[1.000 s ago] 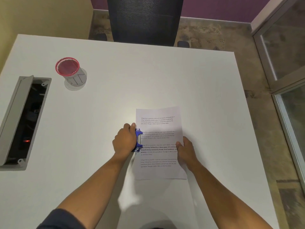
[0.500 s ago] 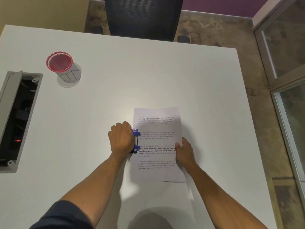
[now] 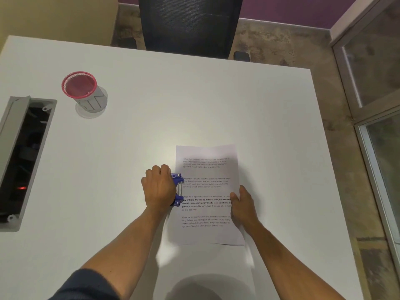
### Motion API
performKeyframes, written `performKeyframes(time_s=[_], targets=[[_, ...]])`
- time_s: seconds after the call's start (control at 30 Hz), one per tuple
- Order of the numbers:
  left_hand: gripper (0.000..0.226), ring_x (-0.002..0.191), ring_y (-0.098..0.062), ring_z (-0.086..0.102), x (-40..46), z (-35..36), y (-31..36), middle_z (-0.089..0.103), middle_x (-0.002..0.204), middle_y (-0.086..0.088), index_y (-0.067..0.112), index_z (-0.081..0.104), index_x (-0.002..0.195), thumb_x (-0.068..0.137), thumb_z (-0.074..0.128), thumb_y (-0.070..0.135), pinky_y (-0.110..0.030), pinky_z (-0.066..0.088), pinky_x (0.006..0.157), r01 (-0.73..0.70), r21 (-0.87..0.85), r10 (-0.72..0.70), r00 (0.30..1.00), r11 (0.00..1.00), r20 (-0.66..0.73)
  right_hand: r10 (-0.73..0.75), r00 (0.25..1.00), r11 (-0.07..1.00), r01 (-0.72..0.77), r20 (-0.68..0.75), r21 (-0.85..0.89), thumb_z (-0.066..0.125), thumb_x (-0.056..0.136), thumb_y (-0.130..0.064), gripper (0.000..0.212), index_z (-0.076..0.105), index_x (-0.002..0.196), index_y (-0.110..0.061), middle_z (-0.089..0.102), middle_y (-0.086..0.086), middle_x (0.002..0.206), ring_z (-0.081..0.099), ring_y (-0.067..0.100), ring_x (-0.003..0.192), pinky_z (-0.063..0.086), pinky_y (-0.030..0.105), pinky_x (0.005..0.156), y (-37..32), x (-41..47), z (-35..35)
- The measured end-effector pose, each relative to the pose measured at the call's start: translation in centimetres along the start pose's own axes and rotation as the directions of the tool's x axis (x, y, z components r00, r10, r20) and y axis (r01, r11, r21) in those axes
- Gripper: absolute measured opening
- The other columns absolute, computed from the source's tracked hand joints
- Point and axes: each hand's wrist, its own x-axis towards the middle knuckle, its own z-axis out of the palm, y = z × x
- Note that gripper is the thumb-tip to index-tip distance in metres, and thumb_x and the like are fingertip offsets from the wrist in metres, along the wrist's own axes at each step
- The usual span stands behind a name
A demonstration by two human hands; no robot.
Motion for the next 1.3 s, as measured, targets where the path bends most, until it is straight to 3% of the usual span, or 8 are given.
performKeyframes(time_s=[0.13, 0.47, 0.73, 0.87, 1.0, 1.1, 1.2, 1.3], targets=[[0.003, 0.067, -0.027, 0.043, 0.5, -0.6, 0.4, 0.055, 0.078, -0.006, 0.012, 0.053, 0.083, 0.086, 0.052, 0.012, -0.036, 0.033, 0.059, 0.016, 0.003, -0.016, 0.993, 1.0, 0.118, 0.002, 1.0, 1.0, -0.002, 0.005, 0.023, 0.042, 0.102, -0.014, 0.015, 0.054, 0.107, -0.021, 0.065, -0.013, 0.092, 0.065, -0.011, 0.067, 0.046, 0.006, 0.048, -0.1, -0.2, 0.0], [0.033, 0.074, -0.035, 0.055, -0.3, -2.6, 1.2, 0.057, 0.087, -0.013, 0.005, 0.052, 0.091, 0.102, 0.034, 0.031, -0.047, 0.049, 0.067, 0.016, -0.154, 0.01, 0.987, 0.988, 0.162, -0.065, 0.997, 0.998, 0.065, -0.03, 0.015, 0.045, 0.101, -0.01, 0.018, 0.058, 0.108, -0.021, 0.066, -0.015, 0.093, 0.064, 0.0, 0.08, 0.046, 0.004, 0.055, -0.5, -0.8, -1.0], [0.043, 0.086, -0.039, 0.055, -1.0, -3.9, 1.5, 0.057, 0.1, -0.019, 0.001, 0.058, 0.102, 0.101, 0.038, 0.039, -0.048, 0.048, 0.073, 0.17, -0.204, -0.146, 0.981, 0.964, 0.124, -0.057, 0.998, 0.994, 0.06, -0.032, 0.094, 0.045, 0.101, -0.009, 0.014, 0.059, 0.104, -0.012, 0.069, 0.003, 0.098, 0.069, 0.02, 0.088, 0.051, 0.016, 0.062, 0.8, -2.0, -4.0], [0.037, 0.091, -0.033, 0.057, -1.8, -4.9, 2.1, 0.062, 0.101, -0.013, 0.007, 0.064, 0.101, 0.098, 0.047, 0.039, -0.041, 0.046, 0.076, 0.122, -0.284, -0.116, 0.993, 0.951, 0.038, -0.079, 0.997, 0.969, 0.079, -0.011, 0.236, 0.047, 0.1, -0.01, 0.018, 0.06, 0.108, -0.02, 0.073, 0.0, 0.103, 0.074, 0.014, 0.084, 0.056, 0.019, 0.061, 0.9, -3.8, -5.7], [0.034, 0.099, -0.025, 0.056, -3.7, -5.9, 3.6, 0.06, 0.104, -0.006, 0.01, 0.063, 0.108, 0.095, 0.053, 0.04, -0.034, 0.045, 0.085, 0.066, -0.53, 0.004, 0.991, 0.845, 0.131, -0.081, 0.997, 0.957, 0.076, 0.008, 0.279, 0.049, 0.101, -0.02, 0.029, 0.054, 0.129, -0.019, 0.069, -0.002, 0.119, 0.072, 0.02, 0.098, 0.061, 0.036, 0.076, 1.3, -5.5, -6.7], [0.049, 0.106, -0.021, 0.057, -5.3, -7.0, 4.9, 0.054, 0.117, -0.004, 0.014, 0.049, 0.131, 0.09, 0.066, 0.034, -0.032, 0.046, 0.092, 0.267, -0.731, 0.022, 0.933, 0.628, 0.36, -0.073, 0.997, 0.95, 0.074, -0.015, 0.303, 0.048, 0.102, -0.019, 0.034, 0.052, 0.136, -0.018, 0.066, 0.0, 0.126, 0.066, 0.021, 0.11, 0.055, 0.045, 0.094, 1.2, -6.6, -7.3], [0.063, 0.108, -0.016, 0.063, -6.6, -7.9, 5.7, 0.058, 0.124, 0.0, 0.023, 0.038, 0.137, 0.085, 0.074, 0.029, -0.033, 0.053, 0.089, 0.447, -0.768, 0.152, 0.812, 0.459, 0.563, -0.1, 0.995, 0.937, 0.098, -0.011, 0.335, 0.048, 0.102, -0.017, 0.035, 0.052, 0.137, -0.017, 0.065, -0.001, 0.129, 0.065, 0.017, 0.114, 0.052, 0.039, 0.099, 1.0, -8.0, -7.8], [0.061, 0.104, -0.014, 0.068, -7.6, -7.7, 6.0, 0.067, 0.12, 0.001, 0.022, 0.04, 0.133, 0.083, 0.075, 0.016, -0.033, 0.054, 0.09, 0.48, -0.778, 0.229, 0.77, 0.406, 0.595, -0.116, 0.993, 0.92, 0.11, -0.007, 0.375, 0.048, 0.102, -0.017, 0.034, 0.052, 0.136, -0.02, 0.066, -0.004, 0.128, 0.066, 0.014, 0.113, 0.053, 0.033, 0.094, 1.2, -9.2, -8.1]])
